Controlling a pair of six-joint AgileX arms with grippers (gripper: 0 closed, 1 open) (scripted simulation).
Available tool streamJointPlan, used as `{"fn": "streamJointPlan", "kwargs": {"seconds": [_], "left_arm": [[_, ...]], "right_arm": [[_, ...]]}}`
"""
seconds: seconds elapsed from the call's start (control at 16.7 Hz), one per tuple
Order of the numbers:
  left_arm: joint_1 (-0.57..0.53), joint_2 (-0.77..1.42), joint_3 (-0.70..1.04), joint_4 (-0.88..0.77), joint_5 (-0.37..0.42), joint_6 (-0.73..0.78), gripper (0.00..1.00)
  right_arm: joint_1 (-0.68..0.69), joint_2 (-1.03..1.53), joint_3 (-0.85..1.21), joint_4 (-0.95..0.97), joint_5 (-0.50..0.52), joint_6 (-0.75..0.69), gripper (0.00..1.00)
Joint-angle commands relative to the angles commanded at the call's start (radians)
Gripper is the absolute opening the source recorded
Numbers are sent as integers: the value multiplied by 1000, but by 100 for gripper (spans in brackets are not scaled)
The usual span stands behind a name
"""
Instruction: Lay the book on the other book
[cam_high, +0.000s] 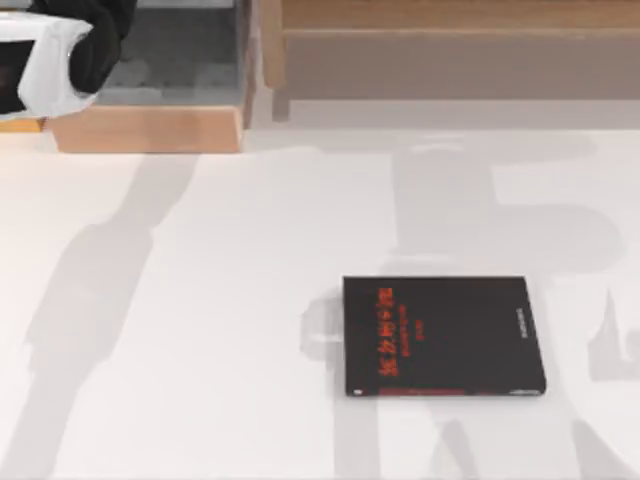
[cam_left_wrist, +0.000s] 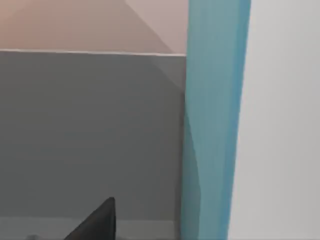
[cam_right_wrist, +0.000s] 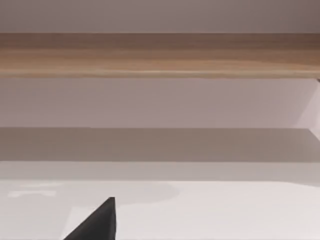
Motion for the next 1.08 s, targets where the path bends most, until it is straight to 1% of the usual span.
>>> {"fn": "streamJointPlan", "kwargs": {"seconds": [0.36, 1.08], "left_arm": [[-1, 20, 28, -9, 1, 0, 100], [-1, 20, 28, -9, 1, 0, 10]], "right_arm": [[0, 0, 0, 0, 0, 0, 100], [0, 0, 0, 0, 0, 0, 100]]}}
